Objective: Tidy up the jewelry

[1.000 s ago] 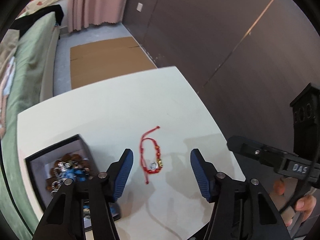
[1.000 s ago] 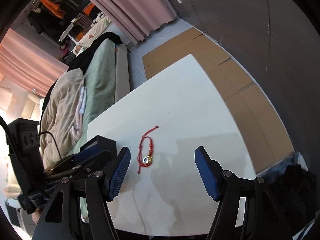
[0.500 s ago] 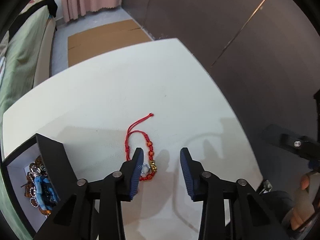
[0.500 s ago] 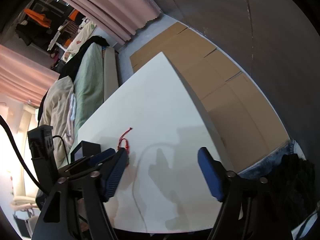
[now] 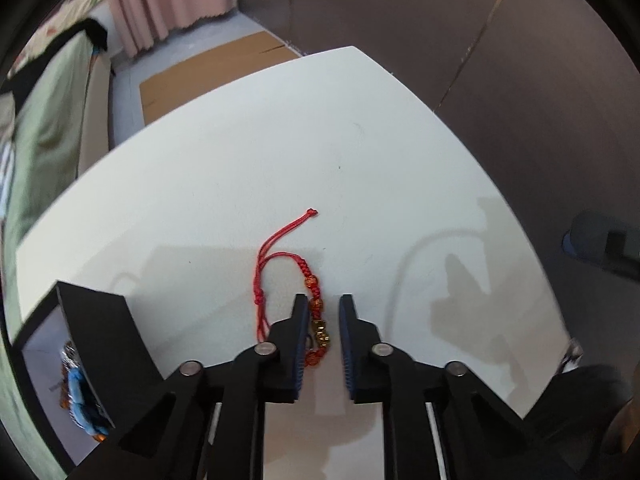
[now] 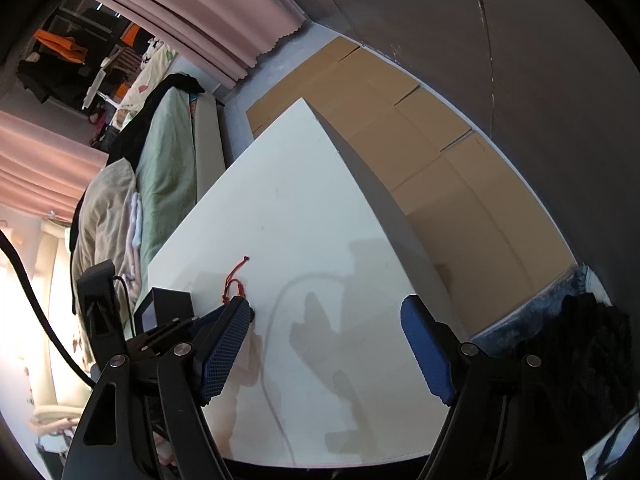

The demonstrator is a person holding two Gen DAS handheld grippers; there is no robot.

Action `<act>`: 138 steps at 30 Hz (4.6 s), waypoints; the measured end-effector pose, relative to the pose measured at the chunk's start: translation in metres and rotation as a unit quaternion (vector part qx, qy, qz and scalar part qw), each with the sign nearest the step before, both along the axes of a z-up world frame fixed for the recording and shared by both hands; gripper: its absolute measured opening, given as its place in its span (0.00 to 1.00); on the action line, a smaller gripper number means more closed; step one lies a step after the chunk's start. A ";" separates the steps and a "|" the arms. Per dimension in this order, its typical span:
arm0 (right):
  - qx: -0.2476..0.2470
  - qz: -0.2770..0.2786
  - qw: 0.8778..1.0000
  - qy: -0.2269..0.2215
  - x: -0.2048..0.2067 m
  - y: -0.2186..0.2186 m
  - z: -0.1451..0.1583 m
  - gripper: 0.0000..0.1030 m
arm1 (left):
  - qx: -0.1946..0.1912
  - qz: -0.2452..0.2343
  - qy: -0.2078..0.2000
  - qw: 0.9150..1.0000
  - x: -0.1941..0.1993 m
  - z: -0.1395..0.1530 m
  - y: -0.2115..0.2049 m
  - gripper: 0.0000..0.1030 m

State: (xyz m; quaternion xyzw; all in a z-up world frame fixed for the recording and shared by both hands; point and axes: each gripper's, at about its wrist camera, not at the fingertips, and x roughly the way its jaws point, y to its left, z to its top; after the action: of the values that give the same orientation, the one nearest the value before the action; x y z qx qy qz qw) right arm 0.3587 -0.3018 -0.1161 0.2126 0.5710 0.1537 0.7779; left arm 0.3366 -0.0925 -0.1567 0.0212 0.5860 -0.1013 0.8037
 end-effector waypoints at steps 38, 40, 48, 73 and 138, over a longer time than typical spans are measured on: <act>-0.114 0.126 0.985 -0.014 -0.015 0.143 -0.023 0.38 | -0.129 0.080 -0.123 0.981 -0.060 0.100 0.129 0.06; -0.123 0.129 0.984 -0.013 -0.015 0.148 -0.026 0.36 | -0.131 0.085 -0.127 0.979 -0.065 0.102 0.137 0.06; -0.202 0.142 0.968 -0.034 -0.017 0.169 -0.035 0.29 | -0.129 0.105 -0.128 0.978 -0.074 0.101 0.160 0.06; -0.087 0.147 0.978 -0.115 -0.049 0.164 0.050 0.14 | -0.153 0.140 -0.087 0.974 -0.079 0.089 0.181 0.59; -0.106 0.111 0.955 -0.254 -0.162 0.102 0.122 1.00 | -0.033 0.138 -0.291 0.946 -0.214 0.162 0.127 1.00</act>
State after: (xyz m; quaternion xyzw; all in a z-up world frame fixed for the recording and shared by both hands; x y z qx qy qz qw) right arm 0.1963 -0.1995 0.0056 0.0183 0.3876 0.2267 0.8933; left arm 0.1230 0.0343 0.0053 -0.0577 0.3203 0.0019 0.9456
